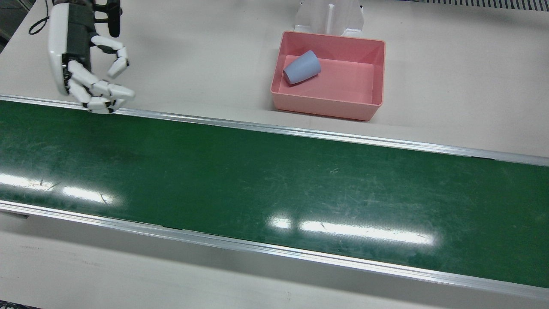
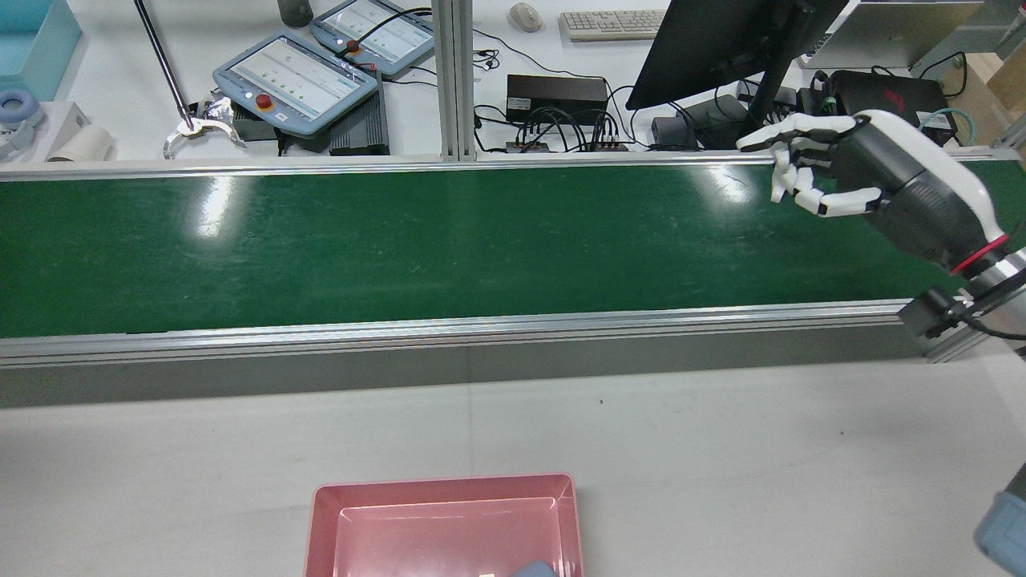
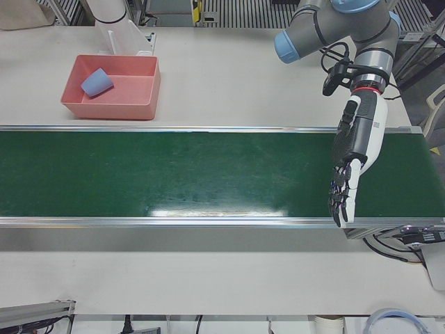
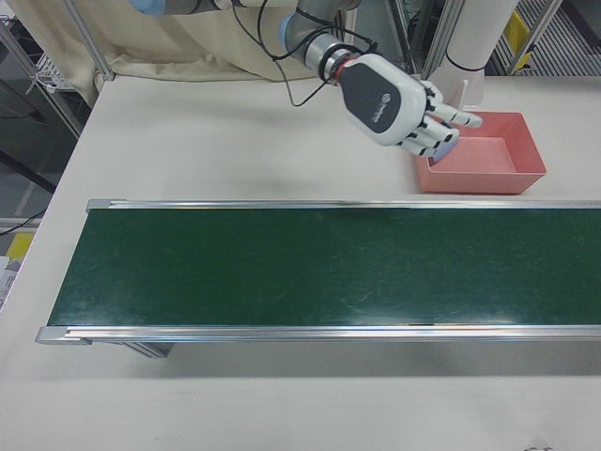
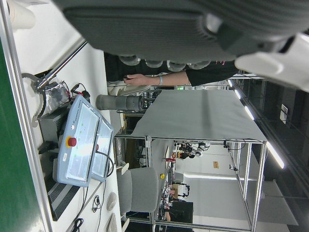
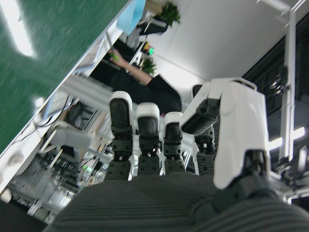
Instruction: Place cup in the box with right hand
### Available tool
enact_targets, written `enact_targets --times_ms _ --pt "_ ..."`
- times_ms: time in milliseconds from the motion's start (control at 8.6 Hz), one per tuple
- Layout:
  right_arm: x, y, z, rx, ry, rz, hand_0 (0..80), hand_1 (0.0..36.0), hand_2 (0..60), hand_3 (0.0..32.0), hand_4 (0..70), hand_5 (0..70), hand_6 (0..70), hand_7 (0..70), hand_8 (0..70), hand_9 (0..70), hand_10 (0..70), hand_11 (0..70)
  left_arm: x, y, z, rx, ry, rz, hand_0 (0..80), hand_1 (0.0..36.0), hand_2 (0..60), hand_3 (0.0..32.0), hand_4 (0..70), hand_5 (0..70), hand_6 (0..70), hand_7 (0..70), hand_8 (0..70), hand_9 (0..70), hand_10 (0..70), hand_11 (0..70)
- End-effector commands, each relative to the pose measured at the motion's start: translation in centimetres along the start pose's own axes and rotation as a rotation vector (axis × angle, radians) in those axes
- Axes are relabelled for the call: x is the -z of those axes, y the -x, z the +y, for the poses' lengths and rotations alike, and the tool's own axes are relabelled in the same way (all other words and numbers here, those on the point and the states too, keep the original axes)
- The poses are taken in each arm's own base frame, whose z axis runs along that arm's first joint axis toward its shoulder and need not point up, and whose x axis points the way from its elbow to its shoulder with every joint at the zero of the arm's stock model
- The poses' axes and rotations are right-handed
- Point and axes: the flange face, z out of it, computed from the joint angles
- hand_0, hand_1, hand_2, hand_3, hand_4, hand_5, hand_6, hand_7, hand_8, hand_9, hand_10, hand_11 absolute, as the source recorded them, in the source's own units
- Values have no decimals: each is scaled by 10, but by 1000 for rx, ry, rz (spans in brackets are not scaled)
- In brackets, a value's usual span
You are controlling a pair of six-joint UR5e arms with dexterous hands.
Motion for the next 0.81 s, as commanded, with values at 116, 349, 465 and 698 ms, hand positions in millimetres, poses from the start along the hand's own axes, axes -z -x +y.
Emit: enact_targets --times_ms 116,349,465,698 --pt "7 32 -198 -28 -255 -75 579 360 600 0 190 165 282 700 414 667 325 492 0 0 0 0 1 0 0 0 0 0 0 0 0 0 0 0 0 0" --pt "7 31 -241 -17 -332 -84 594 360 600 0 195 158 252 700 376 607 301 460 0 0 0 0 1 0 0 0 0 0 0 0 0 0 0 0 0 0" --pt "9 27 -254 -23 -356 -80 603 360 600 0 181 158 243 700 374 601 277 431 0 0 0 0 1 0 0 0 0 0 0 0 0 0 0 0 0 0" --pt "6 27 -255 -42 -349 -86 661 307 256 0 121 121 127 401 165 290 132 224 0 0 0 0 1 0 0 0 0 0 0 0 0 0 0 0 0 0"
